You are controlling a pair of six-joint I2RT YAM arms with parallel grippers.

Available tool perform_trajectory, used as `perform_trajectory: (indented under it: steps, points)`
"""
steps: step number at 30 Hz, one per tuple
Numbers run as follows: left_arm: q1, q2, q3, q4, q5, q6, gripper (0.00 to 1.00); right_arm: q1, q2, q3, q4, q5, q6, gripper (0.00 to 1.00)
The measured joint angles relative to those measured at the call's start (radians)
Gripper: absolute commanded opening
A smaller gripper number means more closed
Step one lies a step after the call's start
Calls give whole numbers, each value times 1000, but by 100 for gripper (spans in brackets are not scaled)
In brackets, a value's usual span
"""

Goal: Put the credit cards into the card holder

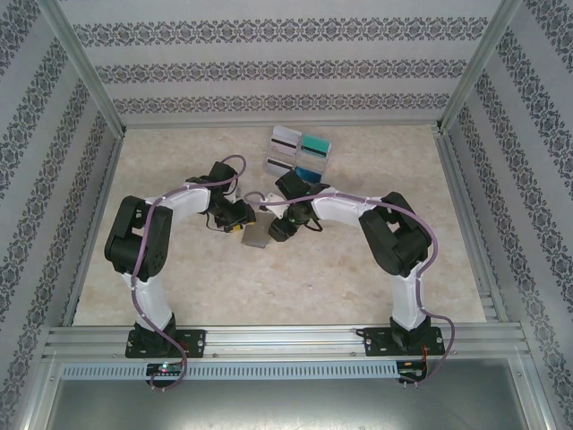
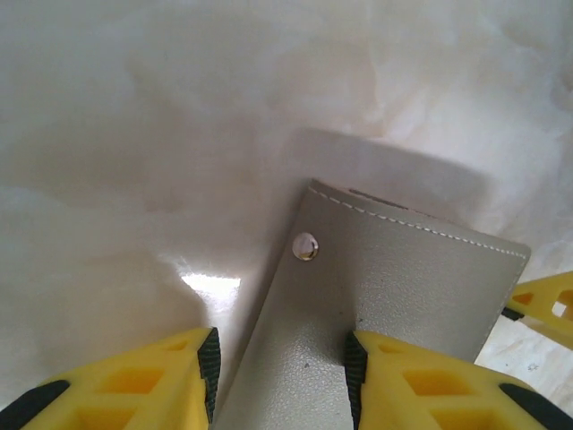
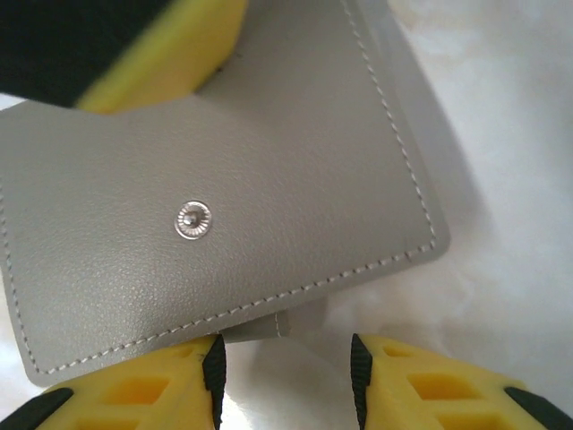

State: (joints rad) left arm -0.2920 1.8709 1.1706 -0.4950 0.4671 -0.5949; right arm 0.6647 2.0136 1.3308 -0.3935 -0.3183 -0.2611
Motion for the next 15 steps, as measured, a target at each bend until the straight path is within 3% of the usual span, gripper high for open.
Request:
perform_trajectory:
  steps: [8,15]
  points:
    - [-2,13,-15,40,15,-14,42,7,23,8,0,-52,-8,45]
    - [6,9,-36,66,27,-23,27,21,25,9,16,-79,7,47]
